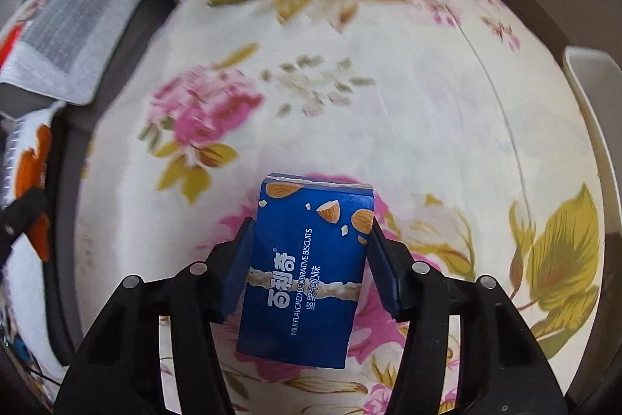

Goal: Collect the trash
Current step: 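Carry the biscuit box into the wastebasket with the right tool while the left tool carries the peel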

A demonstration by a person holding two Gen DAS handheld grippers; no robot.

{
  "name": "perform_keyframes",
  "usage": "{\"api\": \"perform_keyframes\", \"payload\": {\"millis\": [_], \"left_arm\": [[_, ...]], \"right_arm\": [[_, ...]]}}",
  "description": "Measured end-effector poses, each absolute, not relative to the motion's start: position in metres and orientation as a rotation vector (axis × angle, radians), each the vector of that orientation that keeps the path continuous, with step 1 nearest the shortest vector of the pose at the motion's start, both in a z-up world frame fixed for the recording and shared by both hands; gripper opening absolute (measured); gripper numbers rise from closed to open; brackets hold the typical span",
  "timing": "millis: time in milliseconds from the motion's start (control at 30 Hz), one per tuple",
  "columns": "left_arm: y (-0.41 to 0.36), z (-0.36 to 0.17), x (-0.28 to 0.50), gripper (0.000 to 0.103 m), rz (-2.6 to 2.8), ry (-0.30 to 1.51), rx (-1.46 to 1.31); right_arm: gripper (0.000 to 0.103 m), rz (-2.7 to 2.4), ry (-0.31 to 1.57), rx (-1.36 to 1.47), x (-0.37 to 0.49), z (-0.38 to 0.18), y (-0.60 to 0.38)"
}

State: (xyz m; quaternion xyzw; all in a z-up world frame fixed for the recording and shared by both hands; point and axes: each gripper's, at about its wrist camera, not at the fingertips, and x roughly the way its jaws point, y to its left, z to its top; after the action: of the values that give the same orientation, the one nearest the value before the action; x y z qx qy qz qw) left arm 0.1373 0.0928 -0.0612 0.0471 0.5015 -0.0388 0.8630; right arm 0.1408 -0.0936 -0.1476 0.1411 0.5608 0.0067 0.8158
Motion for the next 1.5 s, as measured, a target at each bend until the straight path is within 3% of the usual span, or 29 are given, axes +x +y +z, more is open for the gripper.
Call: {"api": "perform_keyframes", "payload": {"millis": [633,967,1500], "left_arm": [[0.088,-0.012,0.076,0.018,-0.017,0.833,-0.175],[0.065,0.007,0.070,0.018,-0.016,0.703,-0.165],[0.010,0.005,0.076,0.018,-0.078,0.702,-0.147]], "right_arm": [[0.053,0.170,0.722,0.166,0.100,-0.014,-0.110],[0.053,0.115,0.599,0.056,0.086,-0.001,-0.121],[0.053,0.015,0.568,0.011,0.069,0.001,-0.165]]}}
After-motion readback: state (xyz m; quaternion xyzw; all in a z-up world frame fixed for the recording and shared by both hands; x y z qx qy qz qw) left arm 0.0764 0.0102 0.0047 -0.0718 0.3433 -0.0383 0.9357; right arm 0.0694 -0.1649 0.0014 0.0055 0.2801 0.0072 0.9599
